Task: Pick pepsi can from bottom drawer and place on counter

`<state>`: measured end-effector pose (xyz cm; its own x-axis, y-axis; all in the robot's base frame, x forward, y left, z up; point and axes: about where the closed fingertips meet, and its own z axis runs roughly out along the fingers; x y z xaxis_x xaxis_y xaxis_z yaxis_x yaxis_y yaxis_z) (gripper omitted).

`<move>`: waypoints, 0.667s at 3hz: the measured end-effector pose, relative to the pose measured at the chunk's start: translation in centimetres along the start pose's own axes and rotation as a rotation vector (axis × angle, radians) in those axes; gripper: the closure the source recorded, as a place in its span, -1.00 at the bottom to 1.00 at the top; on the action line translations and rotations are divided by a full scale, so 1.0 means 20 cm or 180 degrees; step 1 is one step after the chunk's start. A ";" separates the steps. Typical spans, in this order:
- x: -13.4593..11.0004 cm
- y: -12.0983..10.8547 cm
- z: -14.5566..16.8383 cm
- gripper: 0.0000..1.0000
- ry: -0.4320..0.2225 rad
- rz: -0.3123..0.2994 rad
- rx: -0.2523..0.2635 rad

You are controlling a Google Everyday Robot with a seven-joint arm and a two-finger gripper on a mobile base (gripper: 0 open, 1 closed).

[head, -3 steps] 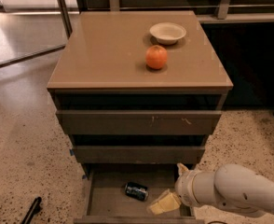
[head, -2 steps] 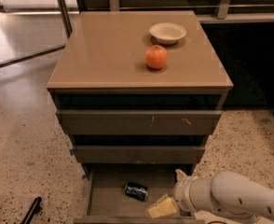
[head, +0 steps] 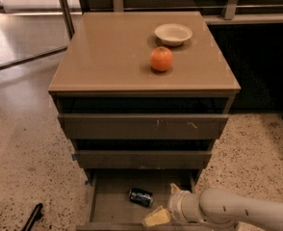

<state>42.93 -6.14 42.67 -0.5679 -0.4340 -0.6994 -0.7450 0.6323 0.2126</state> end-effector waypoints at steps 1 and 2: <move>0.01 0.00 0.02 -1.00 -0.0003 0.0024 -0.0015; 0.02 0.03 0.00 -1.00 -0.0003 0.0031 0.0099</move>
Offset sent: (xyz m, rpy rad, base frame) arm -0.0170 -0.0023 0.0043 -0.0494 -0.0342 -0.0787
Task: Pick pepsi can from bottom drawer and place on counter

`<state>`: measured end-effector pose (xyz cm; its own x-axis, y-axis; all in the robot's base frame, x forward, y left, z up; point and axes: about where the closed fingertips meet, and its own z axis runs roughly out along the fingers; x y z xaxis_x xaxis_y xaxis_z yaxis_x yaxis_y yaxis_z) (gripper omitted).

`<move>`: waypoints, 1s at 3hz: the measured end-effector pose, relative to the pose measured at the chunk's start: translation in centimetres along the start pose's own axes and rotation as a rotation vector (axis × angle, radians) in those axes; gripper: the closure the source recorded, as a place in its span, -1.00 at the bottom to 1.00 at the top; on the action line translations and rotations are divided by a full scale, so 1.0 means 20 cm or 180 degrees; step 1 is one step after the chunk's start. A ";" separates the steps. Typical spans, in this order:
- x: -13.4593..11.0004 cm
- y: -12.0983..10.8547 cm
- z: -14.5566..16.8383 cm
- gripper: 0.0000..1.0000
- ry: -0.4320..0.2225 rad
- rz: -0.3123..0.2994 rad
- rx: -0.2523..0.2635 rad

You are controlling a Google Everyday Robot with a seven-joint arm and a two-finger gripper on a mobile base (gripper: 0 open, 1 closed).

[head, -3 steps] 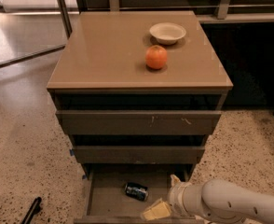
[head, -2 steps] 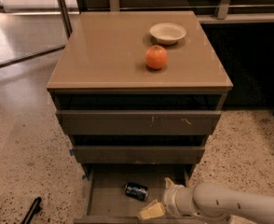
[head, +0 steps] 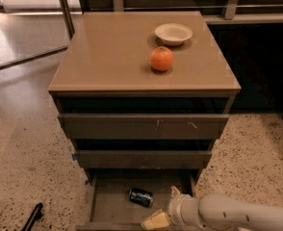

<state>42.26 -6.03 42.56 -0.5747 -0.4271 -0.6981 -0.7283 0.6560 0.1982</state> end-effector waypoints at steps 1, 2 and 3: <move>0.09 -0.05 0.07 -1.00 0.0017 0.0117 0.0084; 0.18 -0.12 0.20 -1.00 0.0049 0.0190 0.0027; 0.23 -0.19 0.32 -1.00 0.0078 0.0273 -0.0055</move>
Offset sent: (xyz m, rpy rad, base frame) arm 0.0301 -0.0086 -0.0966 0.0207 0.0741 -0.0501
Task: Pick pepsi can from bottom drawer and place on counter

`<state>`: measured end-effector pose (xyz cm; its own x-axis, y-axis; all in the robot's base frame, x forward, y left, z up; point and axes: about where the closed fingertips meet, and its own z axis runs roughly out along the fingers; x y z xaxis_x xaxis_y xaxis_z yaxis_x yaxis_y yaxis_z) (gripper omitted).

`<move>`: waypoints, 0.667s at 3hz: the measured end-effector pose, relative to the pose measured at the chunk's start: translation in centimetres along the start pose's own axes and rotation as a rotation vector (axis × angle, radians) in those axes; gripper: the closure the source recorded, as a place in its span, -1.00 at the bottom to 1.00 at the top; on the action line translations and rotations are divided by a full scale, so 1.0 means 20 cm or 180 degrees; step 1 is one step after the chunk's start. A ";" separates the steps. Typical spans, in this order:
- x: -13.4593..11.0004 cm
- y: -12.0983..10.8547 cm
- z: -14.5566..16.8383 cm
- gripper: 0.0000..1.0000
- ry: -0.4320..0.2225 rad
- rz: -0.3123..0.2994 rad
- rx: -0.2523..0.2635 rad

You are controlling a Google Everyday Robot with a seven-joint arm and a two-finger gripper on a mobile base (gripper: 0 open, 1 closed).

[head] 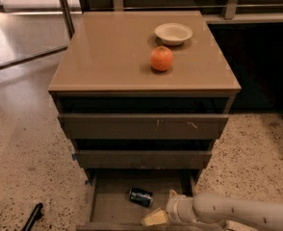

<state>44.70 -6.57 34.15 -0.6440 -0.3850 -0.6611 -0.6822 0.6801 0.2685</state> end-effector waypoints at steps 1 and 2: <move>0.01 -0.11 0.22 -1.00 0.0016 0.0098 -0.0147; 0.01 -0.11 0.22 -1.00 0.0016 0.0098 -0.0147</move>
Offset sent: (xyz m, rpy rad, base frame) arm 0.0483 0.0208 -0.0579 0.0579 0.0557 0.0119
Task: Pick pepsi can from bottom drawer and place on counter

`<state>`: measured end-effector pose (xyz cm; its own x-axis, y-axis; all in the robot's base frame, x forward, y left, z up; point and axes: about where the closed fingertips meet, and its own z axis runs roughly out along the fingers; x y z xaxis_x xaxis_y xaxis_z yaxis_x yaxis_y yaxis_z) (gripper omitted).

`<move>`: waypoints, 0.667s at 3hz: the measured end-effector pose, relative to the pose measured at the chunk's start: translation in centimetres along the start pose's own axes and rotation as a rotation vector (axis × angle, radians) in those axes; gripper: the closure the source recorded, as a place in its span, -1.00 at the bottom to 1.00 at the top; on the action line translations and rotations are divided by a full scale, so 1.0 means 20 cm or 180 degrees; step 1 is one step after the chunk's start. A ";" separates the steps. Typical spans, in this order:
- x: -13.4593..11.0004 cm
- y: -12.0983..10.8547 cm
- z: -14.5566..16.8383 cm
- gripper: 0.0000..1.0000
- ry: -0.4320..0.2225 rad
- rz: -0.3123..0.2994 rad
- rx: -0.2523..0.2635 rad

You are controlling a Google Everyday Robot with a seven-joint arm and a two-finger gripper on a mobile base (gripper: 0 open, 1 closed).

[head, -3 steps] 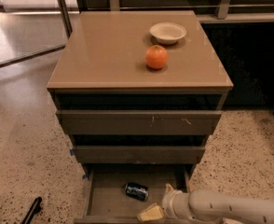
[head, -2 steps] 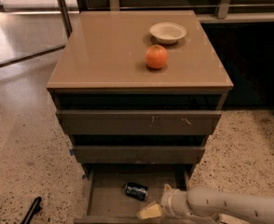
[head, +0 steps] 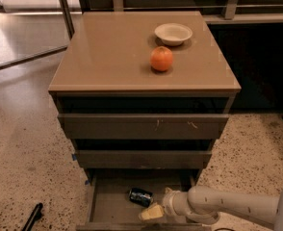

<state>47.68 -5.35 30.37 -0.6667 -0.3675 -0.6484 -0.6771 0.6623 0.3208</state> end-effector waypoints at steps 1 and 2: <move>0.06 -0.01 0.06 -1.00 -0.0009 -0.0044 0.0064; 0.08 -0.04 0.19 -1.00 0.0026 -0.0225 -0.0012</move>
Offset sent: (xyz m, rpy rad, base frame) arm 0.0292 0.0258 -0.0619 -0.0312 -0.0735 0.1294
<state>48.42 -4.04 26.49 -0.6196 -0.4186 -0.6640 -0.7238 0.6320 0.2769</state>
